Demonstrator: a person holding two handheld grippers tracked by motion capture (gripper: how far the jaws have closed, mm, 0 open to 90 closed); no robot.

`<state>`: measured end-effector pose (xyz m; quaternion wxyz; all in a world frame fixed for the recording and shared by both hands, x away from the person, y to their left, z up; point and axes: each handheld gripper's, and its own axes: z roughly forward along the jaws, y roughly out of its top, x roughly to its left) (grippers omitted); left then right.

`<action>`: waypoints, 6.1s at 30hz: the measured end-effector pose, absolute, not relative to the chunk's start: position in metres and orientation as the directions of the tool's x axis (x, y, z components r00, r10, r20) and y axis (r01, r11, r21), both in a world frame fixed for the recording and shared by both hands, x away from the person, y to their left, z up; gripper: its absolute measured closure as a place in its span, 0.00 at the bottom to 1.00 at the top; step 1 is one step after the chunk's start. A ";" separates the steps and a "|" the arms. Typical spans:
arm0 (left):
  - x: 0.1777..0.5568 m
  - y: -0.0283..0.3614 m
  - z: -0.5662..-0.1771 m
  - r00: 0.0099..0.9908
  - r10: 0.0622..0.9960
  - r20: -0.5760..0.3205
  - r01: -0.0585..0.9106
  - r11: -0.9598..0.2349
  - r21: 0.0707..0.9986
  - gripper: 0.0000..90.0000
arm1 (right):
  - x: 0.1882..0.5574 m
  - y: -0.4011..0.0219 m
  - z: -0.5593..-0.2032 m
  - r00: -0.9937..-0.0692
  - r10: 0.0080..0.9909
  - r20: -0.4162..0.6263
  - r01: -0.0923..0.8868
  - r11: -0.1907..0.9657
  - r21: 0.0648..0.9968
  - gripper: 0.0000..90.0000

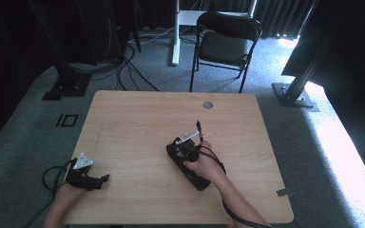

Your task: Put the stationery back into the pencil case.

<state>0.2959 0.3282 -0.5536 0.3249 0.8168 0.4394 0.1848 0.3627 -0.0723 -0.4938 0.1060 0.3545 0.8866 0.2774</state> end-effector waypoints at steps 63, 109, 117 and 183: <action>0.296 0.328 -0.554 0.545 0.838 0.016 0.598 -0.402 0.693 0.02 | 0.461 -0.153 -0.521 -0.452 0.888 0.084 0.640 0.258 0.724 0.66; 0.296 0.328 -0.554 0.545 0.838 0.016 0.598 -0.402 0.693 0.02 | 0.454 -0.176 -0.508 -0.402 0.913 0.072 0.679 0.245 0.692 0.88; 0.296 0.328 -0.554 0.542 0.840 0.017 0.599 -0.401 0.693 0.02 | 0.440 -0.179 -0.486 -0.428 0.899 0.094 0.662 0.241 0.709 0.88; 0.296 0.329 -0.554 0.542 0.840 0.018 0.599 -0.401 0.693 0.02 | 0.346 -0.107 -0.482 -0.657 0.745 0.112 0.581 0.407 0.705 0.88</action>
